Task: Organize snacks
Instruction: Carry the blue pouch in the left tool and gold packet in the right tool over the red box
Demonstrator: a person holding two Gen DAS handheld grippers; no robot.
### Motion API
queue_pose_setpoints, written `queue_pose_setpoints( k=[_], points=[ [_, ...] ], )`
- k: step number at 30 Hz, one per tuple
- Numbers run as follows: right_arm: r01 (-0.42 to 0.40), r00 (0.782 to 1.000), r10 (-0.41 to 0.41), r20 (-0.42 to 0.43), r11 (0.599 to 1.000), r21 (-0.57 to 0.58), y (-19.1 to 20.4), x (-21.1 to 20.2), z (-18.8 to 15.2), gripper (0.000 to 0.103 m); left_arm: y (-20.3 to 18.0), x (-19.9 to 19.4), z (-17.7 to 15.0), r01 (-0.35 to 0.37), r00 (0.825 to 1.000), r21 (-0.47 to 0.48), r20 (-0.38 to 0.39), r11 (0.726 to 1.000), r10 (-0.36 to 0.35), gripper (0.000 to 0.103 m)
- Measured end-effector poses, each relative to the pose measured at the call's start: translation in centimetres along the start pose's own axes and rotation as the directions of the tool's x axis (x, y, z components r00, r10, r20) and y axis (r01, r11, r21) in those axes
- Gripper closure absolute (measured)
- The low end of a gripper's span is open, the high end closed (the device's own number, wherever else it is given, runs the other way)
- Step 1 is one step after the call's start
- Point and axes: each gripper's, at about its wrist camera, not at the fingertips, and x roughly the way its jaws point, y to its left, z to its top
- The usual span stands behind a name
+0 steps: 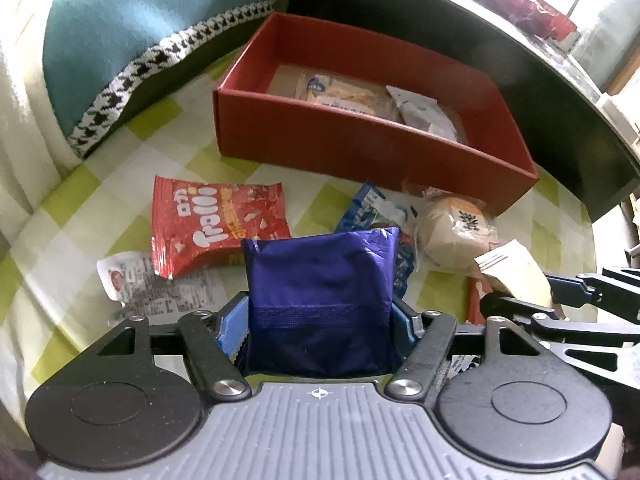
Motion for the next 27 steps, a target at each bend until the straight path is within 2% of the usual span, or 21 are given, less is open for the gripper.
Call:
queue_pose_setpoints(
  k=[12, 27],
  points=[
    [-0.002, 0.999, 0.002, 0.033, 1.000, 0.008, 0.2, -0.2, 1.0, 0.060, -0.8, -0.8, 1.5, -0.024, 0.996, 0.045, 0.081, 0.999, 0.020, 0.027],
    [0.010, 0.997, -0.012, 0.070, 0.999, 0.037, 0.0, 0.3, 2.9, 0.060, -1.5, -0.4, 3.3, -0.047, 0.991, 0.078, 0.132, 0.996, 0.036, 0.027]
  ],
)
